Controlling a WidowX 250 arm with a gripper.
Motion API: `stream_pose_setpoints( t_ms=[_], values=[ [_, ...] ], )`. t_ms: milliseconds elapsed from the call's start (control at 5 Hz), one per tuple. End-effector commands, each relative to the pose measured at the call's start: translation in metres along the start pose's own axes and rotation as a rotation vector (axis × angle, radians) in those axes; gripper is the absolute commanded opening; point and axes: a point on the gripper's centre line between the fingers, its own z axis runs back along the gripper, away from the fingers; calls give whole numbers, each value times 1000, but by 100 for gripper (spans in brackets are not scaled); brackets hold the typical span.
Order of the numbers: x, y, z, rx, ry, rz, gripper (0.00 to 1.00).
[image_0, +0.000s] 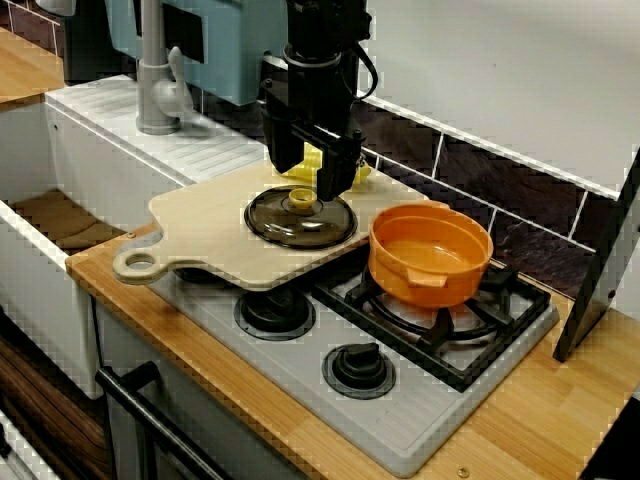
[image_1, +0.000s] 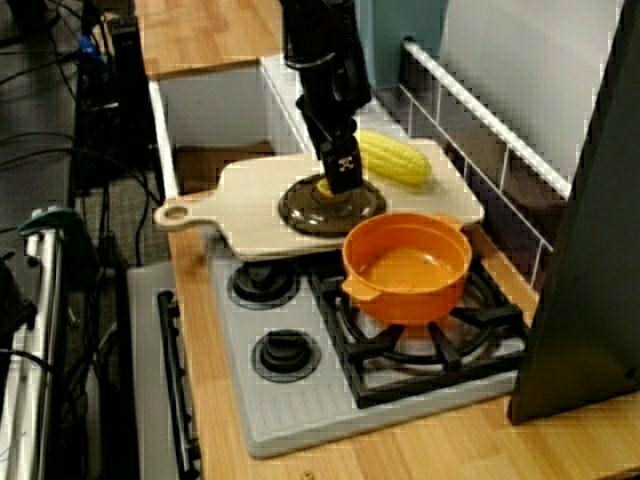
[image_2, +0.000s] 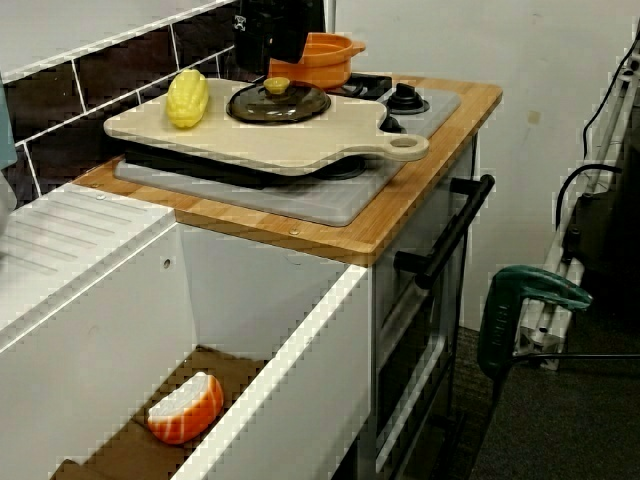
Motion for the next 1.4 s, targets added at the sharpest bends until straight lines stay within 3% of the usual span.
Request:
stream_pose_setpoints(
  t_ms=[0,1200],
  values=[
    [2,-3,5,8,-19,-9,100],
    [-1,0,-1,10,15,-7,100]
  ],
)
